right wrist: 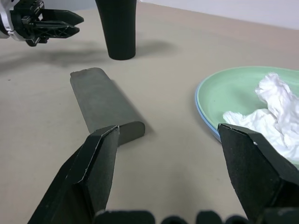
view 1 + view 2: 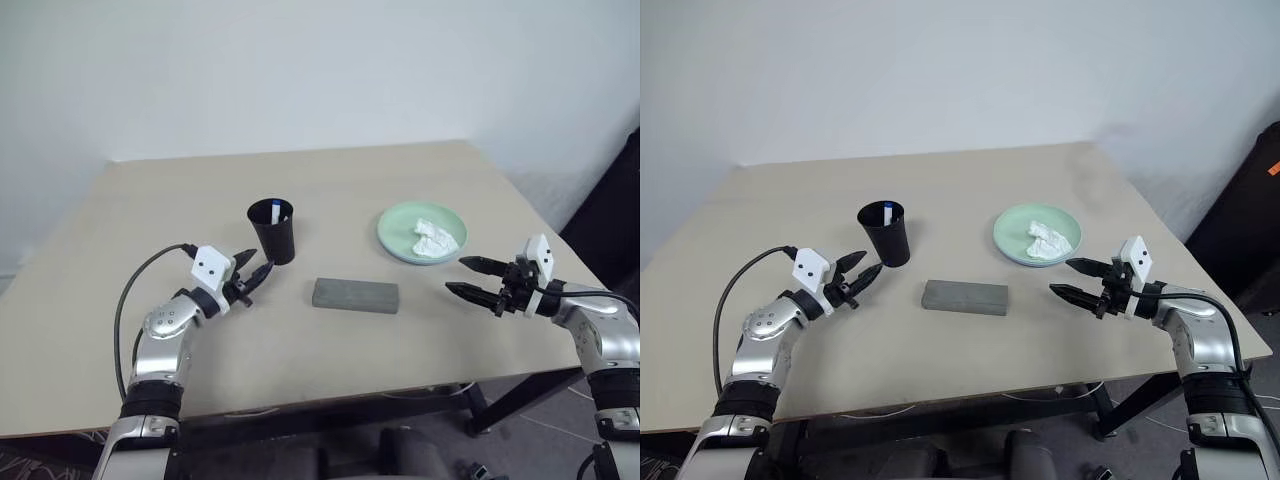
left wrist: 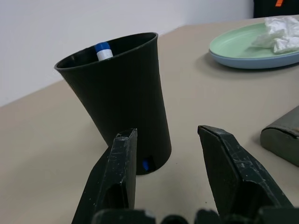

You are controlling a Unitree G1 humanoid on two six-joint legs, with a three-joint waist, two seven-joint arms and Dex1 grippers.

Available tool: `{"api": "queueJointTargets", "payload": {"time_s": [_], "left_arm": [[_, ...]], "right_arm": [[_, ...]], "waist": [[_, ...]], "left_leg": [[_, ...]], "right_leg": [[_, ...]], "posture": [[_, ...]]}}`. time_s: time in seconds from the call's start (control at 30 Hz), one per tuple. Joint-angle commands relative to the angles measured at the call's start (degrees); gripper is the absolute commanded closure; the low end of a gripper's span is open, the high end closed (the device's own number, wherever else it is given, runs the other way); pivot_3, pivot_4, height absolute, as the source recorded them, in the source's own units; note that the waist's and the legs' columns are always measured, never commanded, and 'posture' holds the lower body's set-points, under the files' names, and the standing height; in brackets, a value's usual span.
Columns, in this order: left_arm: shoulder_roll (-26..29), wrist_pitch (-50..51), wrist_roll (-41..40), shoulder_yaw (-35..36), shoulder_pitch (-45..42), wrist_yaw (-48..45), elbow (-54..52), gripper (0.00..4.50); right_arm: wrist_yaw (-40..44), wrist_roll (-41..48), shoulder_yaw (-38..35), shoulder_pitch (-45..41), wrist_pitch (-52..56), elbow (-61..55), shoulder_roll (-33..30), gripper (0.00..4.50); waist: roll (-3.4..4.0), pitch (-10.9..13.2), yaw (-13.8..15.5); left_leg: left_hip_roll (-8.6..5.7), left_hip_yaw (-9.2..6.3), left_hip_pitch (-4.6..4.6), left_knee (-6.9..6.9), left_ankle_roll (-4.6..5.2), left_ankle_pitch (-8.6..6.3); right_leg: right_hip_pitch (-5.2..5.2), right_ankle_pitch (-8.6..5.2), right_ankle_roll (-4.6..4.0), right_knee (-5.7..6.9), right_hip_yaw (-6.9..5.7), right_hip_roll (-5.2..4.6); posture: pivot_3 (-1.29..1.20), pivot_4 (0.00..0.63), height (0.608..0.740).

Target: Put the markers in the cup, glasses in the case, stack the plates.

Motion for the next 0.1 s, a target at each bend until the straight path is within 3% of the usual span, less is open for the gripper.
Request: {"api": "queueJointTargets", "payload": {"time_s": [0.03, 0.1], "left_arm": [[-0.3, -1.8, 0.3, 0.4, -0.6, 0.9, -1.1, 2.37], [-0.7, -2.1, 0.8, 0.0, 0.0, 1.3, -1.3, 2.37]], "right_arm": [[0.1, 0.3, -2.1, 0.5, -1.2, -0.7, -1.5, 0.84], [0.2, 0.2, -2.1, 0.5, -1.3, -0.4, -1.8, 0.84]], "waist": [[0.0, 0.0, 0.0], [0.0, 0.0, 0.0]], "left_leg": [[0.0, 0.0, 0.0, 0.0, 0.0, 0.0], [0.0, -0.01, 0.0, 0.0, 0.0, 0.0]], "right_leg": [[0.0, 0.0, 0.0, 0.0, 0.0, 0.0], [0.01, 0.0, 0.0, 0.01, 0.0, 0.0]], "posture": [[0.0, 0.0, 0.74], [0.0, 0.0, 0.74]]}}
